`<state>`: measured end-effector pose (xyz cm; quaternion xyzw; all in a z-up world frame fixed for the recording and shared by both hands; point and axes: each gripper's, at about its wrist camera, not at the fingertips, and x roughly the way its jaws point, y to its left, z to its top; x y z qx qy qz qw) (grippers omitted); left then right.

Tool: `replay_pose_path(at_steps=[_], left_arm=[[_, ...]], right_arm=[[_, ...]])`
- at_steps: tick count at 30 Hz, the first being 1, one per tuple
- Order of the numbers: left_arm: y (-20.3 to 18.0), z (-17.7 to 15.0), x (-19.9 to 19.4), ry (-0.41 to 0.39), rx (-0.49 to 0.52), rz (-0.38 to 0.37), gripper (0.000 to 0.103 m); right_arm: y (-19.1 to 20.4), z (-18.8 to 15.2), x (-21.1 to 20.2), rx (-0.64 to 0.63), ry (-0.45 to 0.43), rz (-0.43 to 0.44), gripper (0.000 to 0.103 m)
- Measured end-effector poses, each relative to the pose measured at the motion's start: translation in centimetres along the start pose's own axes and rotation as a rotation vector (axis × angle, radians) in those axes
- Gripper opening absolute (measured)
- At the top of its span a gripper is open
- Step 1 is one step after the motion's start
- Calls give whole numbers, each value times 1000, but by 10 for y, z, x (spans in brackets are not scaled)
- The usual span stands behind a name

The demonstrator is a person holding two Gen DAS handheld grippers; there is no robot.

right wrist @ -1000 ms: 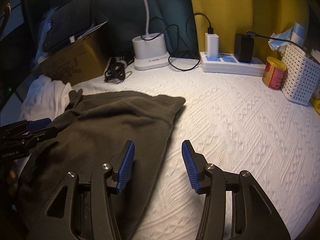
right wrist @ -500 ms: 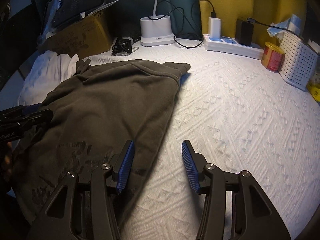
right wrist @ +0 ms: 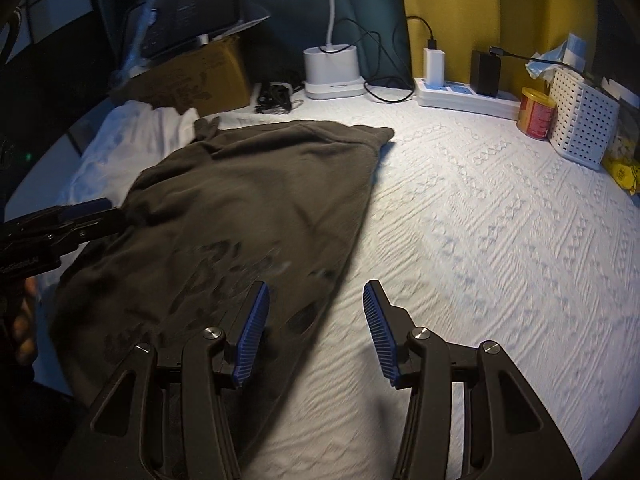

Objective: Fold small clothes

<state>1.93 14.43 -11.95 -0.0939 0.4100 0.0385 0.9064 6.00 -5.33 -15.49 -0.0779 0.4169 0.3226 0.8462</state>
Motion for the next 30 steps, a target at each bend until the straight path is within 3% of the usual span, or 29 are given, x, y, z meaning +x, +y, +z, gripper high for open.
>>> replay_pose_path(at_steps=[14,26,30], left_arm=[[-33,-40,-12,41,38,-36,54],[-80,-61,-22,51,94,-100,54],[-97,-60,-27,30,129,-120,55]], right_arm=[[20,-52,-22,-19,32,34,51],[-2,-79,-57,48,-27,-7,51],[-16,-88,-71,89,-55,-30,67]])
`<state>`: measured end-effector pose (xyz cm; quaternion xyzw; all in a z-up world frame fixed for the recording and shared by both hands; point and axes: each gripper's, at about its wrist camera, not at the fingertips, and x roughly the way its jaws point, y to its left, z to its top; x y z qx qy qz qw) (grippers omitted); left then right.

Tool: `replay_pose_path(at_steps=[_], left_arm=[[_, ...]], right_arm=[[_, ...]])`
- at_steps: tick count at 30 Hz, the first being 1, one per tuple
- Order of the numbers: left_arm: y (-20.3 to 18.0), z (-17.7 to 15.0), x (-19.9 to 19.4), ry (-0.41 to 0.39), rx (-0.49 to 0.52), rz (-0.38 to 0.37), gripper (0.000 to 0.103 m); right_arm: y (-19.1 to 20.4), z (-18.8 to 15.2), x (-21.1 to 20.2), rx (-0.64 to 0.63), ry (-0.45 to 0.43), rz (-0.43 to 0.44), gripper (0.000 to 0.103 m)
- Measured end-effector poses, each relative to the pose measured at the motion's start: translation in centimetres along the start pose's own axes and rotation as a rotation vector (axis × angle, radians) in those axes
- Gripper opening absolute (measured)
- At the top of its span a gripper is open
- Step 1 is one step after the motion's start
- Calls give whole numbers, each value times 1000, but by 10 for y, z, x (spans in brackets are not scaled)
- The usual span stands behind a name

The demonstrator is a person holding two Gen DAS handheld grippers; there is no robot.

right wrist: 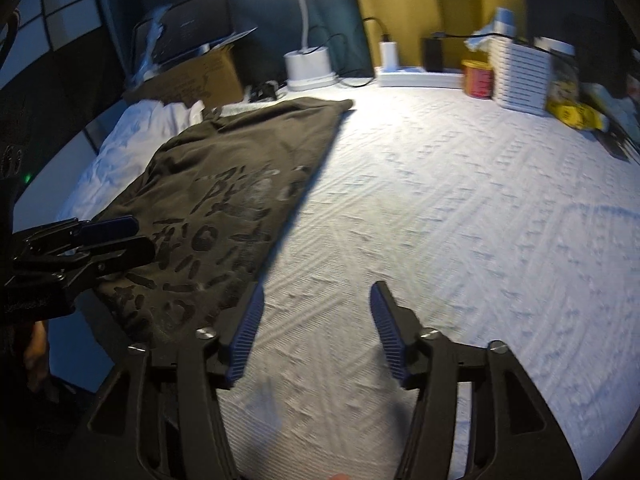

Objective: Fold small clothes

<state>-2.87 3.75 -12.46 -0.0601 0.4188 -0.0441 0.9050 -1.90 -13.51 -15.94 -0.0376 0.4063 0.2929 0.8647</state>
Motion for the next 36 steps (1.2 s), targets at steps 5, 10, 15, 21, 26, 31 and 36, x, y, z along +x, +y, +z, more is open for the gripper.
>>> replay_pose_path(at_steps=[5,10,15,21,26,31,36], left_arm=[[-17,7,-10,-67,15,-18,81],[-34,17,-19,-129,48,-20,85],[-49,23,-30,-184,83,-4,99],[-58,36,-49,-271,87,-8,99],[-63,45,-64,-344,102,14,100],[-63,53,-75,-391,88,43,101],[-60,67,-92,-443,72,22,101]], right_arm=[[-19,-7,-16,40,-29,-33,73],[-40,-10,-33,80,-59,-76,73],[-56,-6,-50,100,-95,-116,73],[-66,4,-75,98,-151,-148,73],[-70,15,-97,82,-199,-172,73],[-69,30,-124,66,-269,-192,73],[-62,43,-155,47,-350,-240,73]])
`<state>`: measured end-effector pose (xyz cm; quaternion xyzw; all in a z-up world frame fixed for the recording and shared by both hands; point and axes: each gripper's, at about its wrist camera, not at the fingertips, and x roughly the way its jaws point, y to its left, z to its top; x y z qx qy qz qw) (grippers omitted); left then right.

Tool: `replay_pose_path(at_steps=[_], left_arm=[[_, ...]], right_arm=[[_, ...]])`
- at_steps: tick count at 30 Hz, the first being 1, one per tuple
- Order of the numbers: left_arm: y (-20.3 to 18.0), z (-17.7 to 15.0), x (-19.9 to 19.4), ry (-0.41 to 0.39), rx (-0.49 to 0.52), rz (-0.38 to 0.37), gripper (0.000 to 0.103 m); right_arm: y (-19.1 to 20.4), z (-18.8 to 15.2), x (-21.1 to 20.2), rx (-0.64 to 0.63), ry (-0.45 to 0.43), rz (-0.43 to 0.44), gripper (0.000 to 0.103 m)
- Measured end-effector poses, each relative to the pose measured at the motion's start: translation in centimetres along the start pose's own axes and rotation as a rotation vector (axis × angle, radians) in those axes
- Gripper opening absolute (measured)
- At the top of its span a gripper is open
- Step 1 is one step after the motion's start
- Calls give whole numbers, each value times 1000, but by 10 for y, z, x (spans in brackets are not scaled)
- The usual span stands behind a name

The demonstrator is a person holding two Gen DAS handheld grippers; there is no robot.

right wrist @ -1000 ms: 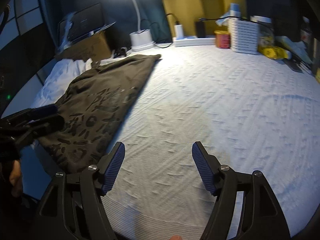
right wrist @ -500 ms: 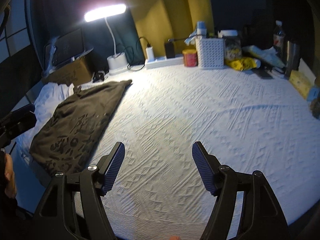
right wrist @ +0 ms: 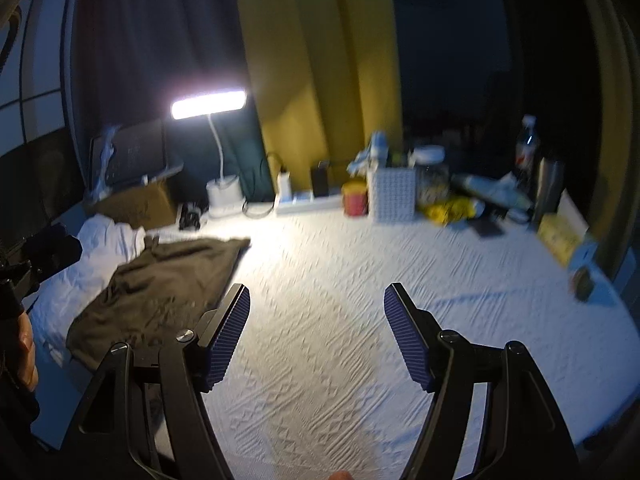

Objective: Fold small clothes

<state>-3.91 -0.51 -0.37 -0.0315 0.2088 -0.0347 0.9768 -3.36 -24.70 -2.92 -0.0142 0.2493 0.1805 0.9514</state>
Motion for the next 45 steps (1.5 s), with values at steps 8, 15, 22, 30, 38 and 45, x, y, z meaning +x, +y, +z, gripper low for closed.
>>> replay_pose_path(at_steps=[8,15,22,30,38,45], left_arm=[[3,26,-25,-126,3,8,101],[10,36,-42,-182,-21,13,101],[21,34,-51,-211,-45,53,102],[34,27,-43,-184,-54,91,101],[36,24,-34,-158,-55,97,102],[37,24,-31,-156,-55,96,102]], right_arm=[[0,29,-43,-35,-147,-31,73],[4,49,-66,-34,-235,-4,73],[18,56,-86,-63,-317,16,73],[24,56,-70,-72,-303,6,73],[24,54,-49,-69,-256,7,73],[24,53,-42,-66,-243,2,73]])
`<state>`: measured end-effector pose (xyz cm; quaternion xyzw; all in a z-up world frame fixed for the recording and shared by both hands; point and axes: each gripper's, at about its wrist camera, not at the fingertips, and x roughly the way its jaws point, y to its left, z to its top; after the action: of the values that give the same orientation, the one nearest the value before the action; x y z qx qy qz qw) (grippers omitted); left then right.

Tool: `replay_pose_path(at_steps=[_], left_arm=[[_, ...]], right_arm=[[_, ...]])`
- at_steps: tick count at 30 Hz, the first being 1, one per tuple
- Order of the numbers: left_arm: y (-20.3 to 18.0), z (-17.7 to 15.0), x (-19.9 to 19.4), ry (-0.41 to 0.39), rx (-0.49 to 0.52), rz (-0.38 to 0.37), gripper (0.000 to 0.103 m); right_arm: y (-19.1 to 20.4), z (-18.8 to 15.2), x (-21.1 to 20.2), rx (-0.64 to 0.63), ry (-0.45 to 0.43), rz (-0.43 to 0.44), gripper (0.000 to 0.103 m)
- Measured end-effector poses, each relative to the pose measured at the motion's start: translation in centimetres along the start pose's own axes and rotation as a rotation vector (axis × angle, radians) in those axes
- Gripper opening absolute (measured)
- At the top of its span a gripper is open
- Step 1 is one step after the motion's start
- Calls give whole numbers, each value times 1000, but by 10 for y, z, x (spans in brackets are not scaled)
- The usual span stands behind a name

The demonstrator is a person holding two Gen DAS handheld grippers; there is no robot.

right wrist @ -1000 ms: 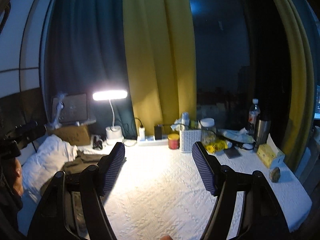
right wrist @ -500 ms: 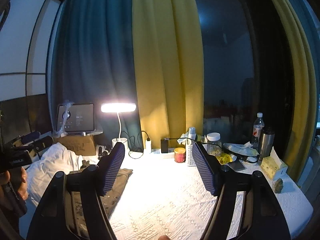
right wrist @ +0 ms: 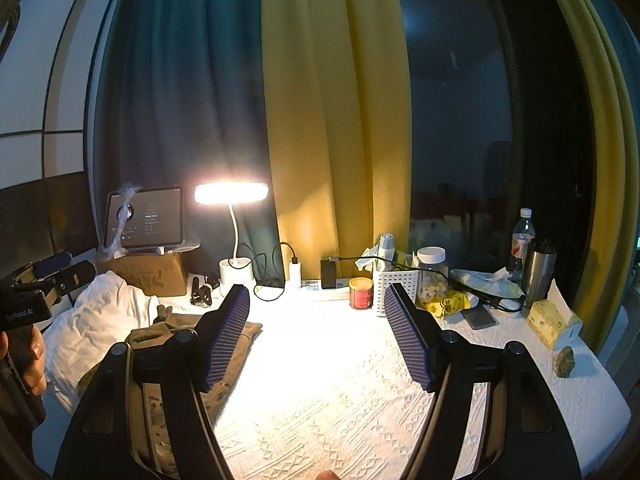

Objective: Fold small clothes

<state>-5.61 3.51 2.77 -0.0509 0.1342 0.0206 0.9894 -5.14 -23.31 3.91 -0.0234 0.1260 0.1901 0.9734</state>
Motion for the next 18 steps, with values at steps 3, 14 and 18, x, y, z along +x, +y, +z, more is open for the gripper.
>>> replay_pose_path(at_steps=[3,14,18], left_arm=[[-1,0,2,2,3,-2,102],[-4,-1,7,8,7,-5,102],[-4,-1,9,11,8,-11,102]], right_arm=[[-1,0,2,-1,1,-1,73],[-1,-4,4,2,12,-6,73],[0,-6,6,-1,22,-5,73]])
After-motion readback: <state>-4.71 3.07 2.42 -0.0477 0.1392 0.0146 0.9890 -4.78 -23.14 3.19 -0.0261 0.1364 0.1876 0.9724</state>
